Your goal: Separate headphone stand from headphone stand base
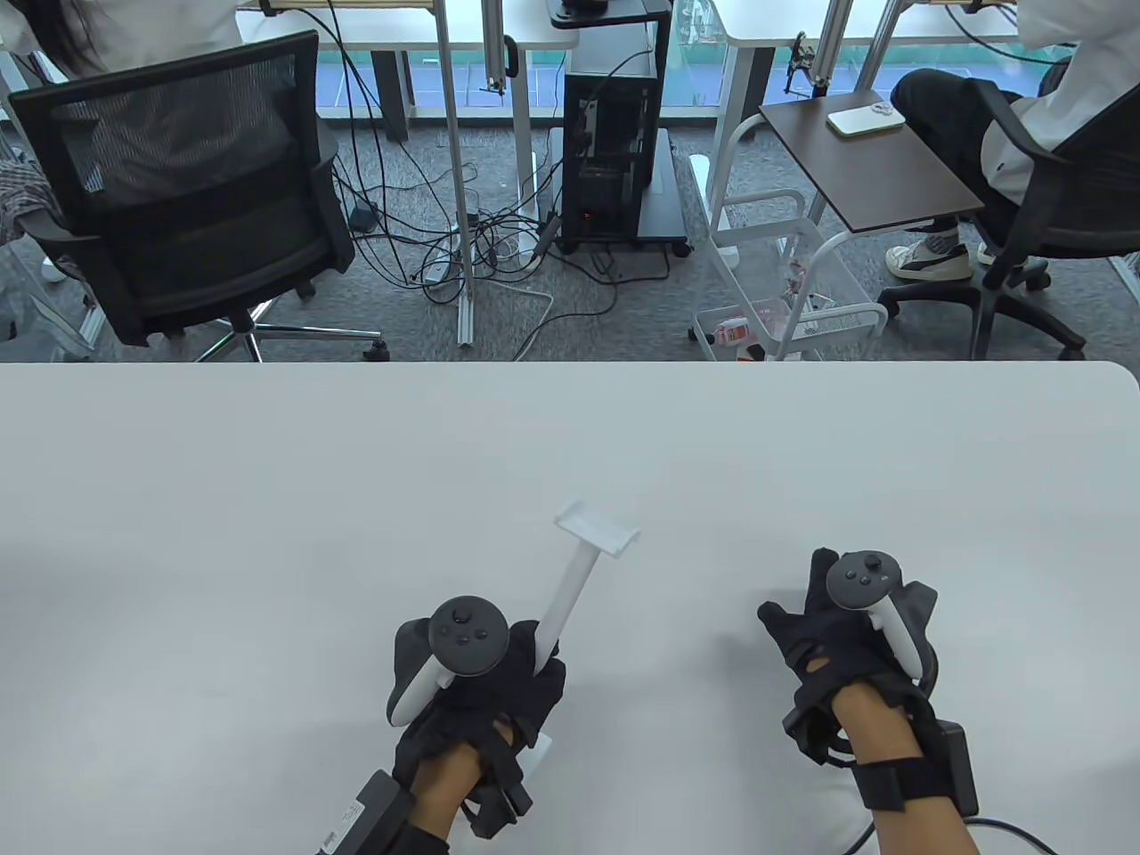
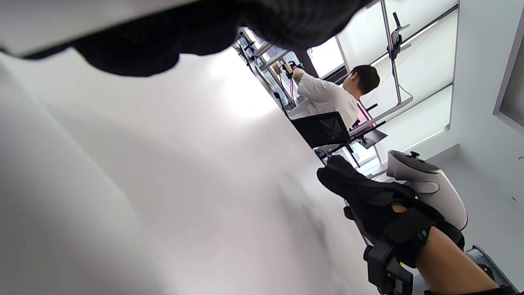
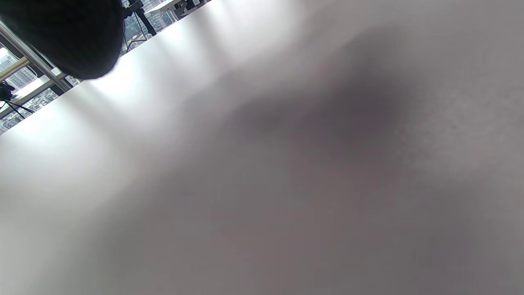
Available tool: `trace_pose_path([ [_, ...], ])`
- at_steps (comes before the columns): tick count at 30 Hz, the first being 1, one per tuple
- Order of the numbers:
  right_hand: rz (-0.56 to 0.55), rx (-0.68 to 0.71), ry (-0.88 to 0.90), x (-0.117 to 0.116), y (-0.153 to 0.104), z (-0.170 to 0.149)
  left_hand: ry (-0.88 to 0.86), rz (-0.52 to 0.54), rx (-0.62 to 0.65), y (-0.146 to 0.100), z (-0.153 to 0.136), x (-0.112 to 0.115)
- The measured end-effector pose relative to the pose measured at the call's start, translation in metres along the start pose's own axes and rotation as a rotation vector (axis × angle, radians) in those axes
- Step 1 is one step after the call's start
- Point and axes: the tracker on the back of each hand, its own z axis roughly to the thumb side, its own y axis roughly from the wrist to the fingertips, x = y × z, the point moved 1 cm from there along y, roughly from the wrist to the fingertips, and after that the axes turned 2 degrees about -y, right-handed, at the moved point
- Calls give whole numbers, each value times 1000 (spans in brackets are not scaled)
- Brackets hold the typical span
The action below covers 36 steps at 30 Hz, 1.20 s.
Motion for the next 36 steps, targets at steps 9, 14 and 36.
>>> trace_pose_path([
  [9,58,51,-15,-10,-8,16,-287,91,46,-11,-11,-24],
  [14,115,141,-6,-22,-22,40,-490,166,94,-16,-19,-34],
  [36,663,657,590,-102,-109,133,-1190,204,158,-18,-39,-25],
])
